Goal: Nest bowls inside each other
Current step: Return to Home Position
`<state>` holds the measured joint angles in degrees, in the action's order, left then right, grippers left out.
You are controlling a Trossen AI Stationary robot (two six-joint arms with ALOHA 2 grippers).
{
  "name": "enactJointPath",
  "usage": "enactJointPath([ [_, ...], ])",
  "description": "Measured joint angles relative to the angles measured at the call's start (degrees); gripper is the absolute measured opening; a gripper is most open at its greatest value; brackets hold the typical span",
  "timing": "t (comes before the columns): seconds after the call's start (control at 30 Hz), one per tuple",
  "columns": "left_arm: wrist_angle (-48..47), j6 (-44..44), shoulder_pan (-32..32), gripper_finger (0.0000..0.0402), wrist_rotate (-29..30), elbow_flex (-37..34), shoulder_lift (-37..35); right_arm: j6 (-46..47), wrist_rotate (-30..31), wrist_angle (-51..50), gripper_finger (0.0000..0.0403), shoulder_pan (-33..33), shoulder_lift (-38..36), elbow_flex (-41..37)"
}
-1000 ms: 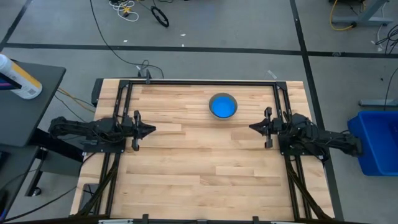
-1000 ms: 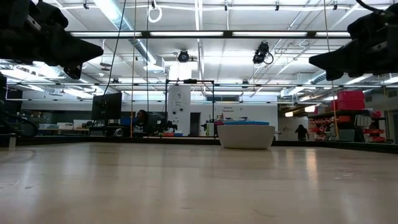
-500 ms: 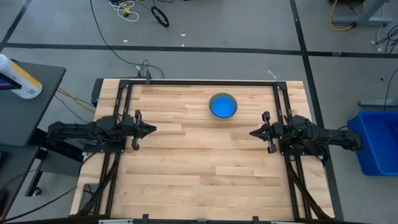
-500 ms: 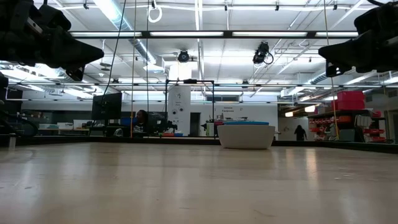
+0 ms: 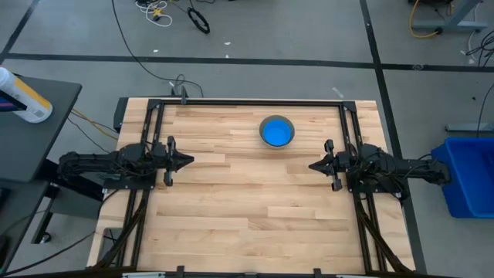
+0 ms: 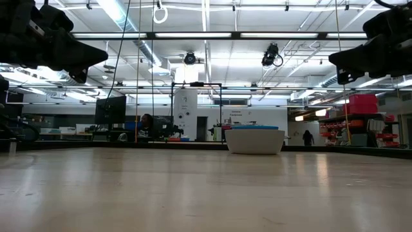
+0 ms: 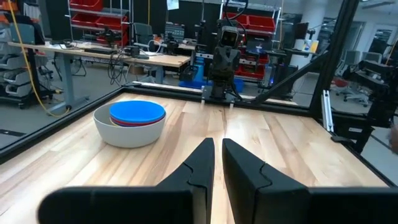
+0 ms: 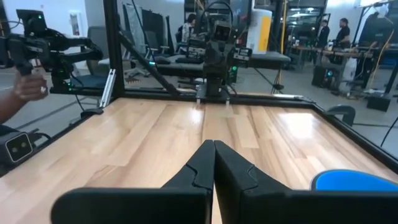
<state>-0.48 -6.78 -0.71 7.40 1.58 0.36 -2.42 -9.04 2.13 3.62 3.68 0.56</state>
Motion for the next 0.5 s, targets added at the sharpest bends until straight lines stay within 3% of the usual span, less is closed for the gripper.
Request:
enactJointPath([
  [0.5,3.94,0.13,-0.02,0.0039,0.04,-0.29,0.00,0.02,-0.01,0.04,0.0010,0.00,0.11,0.00],
])
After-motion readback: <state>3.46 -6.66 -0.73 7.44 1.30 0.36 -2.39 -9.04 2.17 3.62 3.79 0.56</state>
